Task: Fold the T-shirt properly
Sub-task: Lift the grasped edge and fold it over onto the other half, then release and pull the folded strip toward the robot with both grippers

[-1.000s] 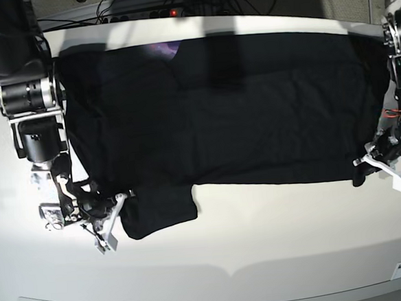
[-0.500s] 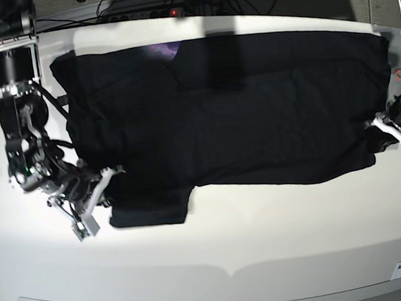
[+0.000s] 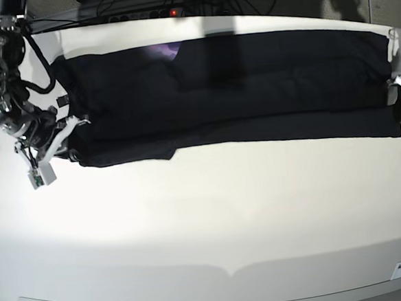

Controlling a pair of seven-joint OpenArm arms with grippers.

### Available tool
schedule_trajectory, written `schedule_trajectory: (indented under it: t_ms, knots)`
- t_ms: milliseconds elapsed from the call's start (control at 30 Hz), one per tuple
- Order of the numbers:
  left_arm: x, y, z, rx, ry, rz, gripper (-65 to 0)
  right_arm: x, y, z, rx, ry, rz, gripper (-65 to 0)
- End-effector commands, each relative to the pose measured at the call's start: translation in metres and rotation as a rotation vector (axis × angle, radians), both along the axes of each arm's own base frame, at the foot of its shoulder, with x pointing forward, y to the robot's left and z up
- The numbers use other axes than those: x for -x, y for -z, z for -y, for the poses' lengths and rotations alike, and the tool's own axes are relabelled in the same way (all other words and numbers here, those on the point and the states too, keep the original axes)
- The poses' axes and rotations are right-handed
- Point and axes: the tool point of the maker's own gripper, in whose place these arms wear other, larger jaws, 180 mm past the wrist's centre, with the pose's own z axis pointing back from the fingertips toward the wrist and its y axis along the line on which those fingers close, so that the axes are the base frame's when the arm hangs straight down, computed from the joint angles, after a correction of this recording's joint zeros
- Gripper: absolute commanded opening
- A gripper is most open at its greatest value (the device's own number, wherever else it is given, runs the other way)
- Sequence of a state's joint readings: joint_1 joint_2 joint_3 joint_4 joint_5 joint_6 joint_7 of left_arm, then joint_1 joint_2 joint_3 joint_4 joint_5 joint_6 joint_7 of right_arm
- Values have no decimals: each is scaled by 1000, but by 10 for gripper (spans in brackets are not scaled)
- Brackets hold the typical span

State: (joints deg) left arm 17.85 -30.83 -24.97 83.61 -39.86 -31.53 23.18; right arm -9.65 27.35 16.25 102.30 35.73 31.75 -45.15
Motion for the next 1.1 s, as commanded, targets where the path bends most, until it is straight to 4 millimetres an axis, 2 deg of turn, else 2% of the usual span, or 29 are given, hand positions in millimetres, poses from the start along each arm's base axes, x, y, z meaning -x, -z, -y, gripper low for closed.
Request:
schedule_trajectory:
  t_ms: [0, 367, 567, 667, 833, 867, 967, 1000, 1067]
  knots:
    - [-4, -17, -6, -22, 8, 40, -650, -2, -15, 5, 12, 2, 47, -650]
    - [42, 15, -4, -25, 13, -90, -650, 41, 10, 31, 35, 70, -49, -650]
    - [68, 38, 2, -35, 9, -159, -650, 65, 25, 27, 28, 48, -91, -650]
    - [76, 51, 8, -77, 10, -179, -650, 73, 30, 27, 27, 50, -109, -650]
    - [75, 52, 12, -109, 7, -142, -650, 77, 34, 28, 38, 48, -137, -650]
    - [75, 53, 12, -112, 8, -143, -635, 77, 34, 28, 38, 48, -137, -643]
    - [75, 52, 7, -118, -11, -143, -406, 76, 33, 28, 36, 48, -132, -482]
    - [75, 51, 1, -128, -42, -146, -368, 75, 32, 27, 33, 49, -122, -453]
    - [76, 46, -15, -149, -98, -139, -355, 72, 29, 27, 25, 50, -99, -440]
